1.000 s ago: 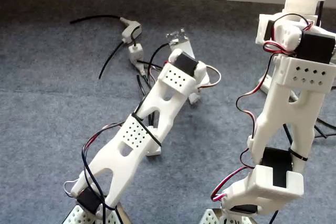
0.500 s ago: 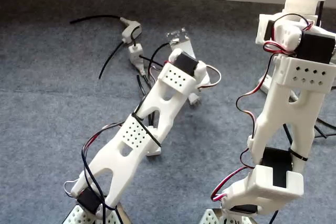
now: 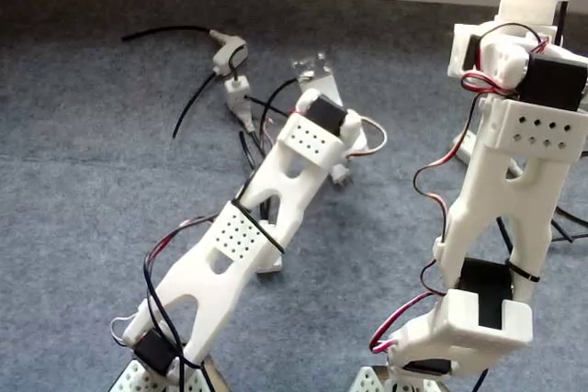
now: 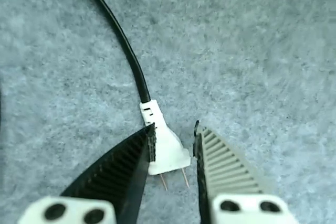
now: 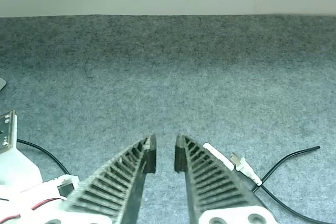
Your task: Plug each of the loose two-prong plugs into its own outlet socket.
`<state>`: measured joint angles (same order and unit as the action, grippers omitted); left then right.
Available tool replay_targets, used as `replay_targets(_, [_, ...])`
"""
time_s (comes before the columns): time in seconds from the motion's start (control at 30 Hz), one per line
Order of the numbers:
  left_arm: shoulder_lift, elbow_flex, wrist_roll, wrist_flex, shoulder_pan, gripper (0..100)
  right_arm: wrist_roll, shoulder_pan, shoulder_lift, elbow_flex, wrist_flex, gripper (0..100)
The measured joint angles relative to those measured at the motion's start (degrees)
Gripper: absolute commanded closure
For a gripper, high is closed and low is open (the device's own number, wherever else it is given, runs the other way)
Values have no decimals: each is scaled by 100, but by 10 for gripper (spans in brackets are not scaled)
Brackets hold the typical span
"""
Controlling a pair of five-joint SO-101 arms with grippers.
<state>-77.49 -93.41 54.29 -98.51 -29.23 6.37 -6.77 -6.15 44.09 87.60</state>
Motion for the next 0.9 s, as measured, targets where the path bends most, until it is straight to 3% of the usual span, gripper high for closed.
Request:
replay_targets(0.53, [-62,-62,26,-193,-158,857,0,-308,0,0,-193,919])
replay_targets(0.9, [-18,686,53,-193,-193,857,0,-316,0,0,-202,919])
